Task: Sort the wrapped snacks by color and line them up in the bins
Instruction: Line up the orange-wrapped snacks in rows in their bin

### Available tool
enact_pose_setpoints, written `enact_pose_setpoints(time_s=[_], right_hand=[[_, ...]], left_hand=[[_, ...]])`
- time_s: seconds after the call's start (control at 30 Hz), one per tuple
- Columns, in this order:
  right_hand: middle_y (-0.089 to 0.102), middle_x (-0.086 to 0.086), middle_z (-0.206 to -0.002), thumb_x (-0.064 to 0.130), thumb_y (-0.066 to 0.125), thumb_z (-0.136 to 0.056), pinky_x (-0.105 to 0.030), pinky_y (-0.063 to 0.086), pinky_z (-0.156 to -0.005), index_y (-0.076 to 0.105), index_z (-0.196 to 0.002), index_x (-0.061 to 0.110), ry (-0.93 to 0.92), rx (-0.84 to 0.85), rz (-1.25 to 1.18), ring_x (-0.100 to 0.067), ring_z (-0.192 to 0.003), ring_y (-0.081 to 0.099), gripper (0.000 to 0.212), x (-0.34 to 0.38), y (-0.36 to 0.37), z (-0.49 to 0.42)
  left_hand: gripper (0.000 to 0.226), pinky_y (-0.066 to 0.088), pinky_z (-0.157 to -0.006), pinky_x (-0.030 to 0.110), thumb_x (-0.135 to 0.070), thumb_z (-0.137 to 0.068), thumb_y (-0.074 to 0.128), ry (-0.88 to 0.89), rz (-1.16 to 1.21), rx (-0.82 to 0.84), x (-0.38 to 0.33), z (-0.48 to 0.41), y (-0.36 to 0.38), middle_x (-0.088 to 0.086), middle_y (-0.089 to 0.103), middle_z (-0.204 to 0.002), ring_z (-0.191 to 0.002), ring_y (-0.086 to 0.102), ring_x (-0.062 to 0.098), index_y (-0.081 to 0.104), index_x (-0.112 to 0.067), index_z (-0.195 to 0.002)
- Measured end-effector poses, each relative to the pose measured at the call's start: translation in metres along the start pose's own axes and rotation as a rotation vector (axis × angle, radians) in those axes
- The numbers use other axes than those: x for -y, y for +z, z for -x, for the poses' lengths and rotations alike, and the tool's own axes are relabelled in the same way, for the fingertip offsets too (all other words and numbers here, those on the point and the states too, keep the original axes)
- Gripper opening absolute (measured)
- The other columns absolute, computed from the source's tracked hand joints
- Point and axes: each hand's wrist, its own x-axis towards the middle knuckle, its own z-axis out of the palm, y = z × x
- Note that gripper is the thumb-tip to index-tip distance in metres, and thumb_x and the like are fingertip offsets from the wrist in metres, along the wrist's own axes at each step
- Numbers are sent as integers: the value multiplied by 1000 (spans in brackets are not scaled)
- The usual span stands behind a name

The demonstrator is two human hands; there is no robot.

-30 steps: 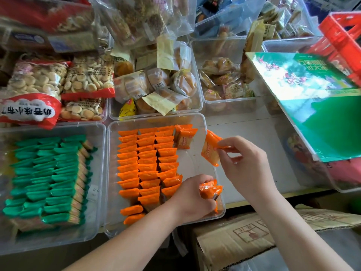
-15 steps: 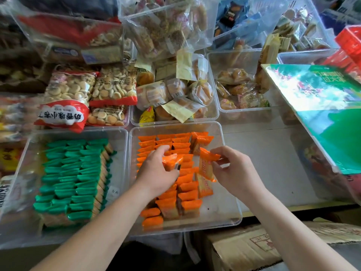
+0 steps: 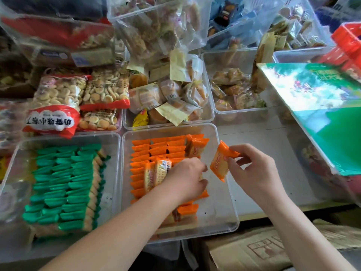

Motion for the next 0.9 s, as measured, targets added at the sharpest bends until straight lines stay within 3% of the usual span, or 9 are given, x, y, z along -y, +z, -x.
enact_pose_setpoints(time_s=[0.07, 0.2, 0.37, 0.5, 0.63, 0.77, 0.9], right_hand=[[71, 25, -83, 12, 76, -88, -11, 49, -66, 75, -99, 33, 13, -27, -56, -2, -77, 66, 24, -5, -6, 0], [71, 28, -90, 8, 76, -86, -10, 50, -68, 75, -97, 34, -1, -22, -134, -2, -81, 68, 29, -7, -6, -1], [74, 21, -91, 6, 75, -85, -16, 56, -66, 71, -98, 40, -54, -62, -141, -2, -84, 71, 36, -6, -6, -3], [74, 15, -94, 3, 74, -87, -15, 57, -68, 73, -103, 29, 16, -85, -224, -3, -84, 71, 31, -9, -8, -3], [73, 14, -100, 6, 73, -90, -16, 58, -70, 72, -110, 27, 59, -51, -239, -3, -89, 70, 29, -6, -11, -3], [73, 14, -96, 7, 72, -90, -9, 52, -67, 70, -105, 33, 96, -75, -285, -1, -83, 68, 30, 6, -12, -5], [73, 12, -92, 14, 72, -91, -25, 59, -72, 70, -101, 36, 134, -122, -296, -9, -78, 71, 24, 14, -15, -8]], left_hand=[[44, 51, -104, 44, -35, -93, 68, 7, -153, 77, -6, -19, 9, 4, 60, -134, -131, 53, 29, 64, -23, -136], [34, 52, -96, 40, -35, -92, 71, -4, -404, 181, -9, -46, 31, 13, 66, -122, -119, 61, 35, 70, -14, -118], [43, 40, -105, 40, -26, -92, 64, -15, -487, 204, -1, -61, 56, 12, 61, -130, -128, 52, 35, 58, -16, -133], [48, 33, -112, 42, -20, -90, 64, -49, -485, 199, -4, -64, 60, 14, 56, -137, -131, 46, 34, 55, -11, -136], [32, 35, -116, 43, -9, -91, 65, 12, -394, 137, -8, -57, 47, 12, 58, -125, -123, 50, 33, 67, -14, -123], [19, 44, -112, 44, -10, -95, 62, 36, -233, 72, -11, -45, 24, 7, 65, -116, -115, 59, 31, 68, -19, -111], [22, 53, -95, 39, -21, -95, 68, -20, 18, 31, -7, -28, 1, 0, 65, -121, -113, 61, 24, 66, -24, -117]])
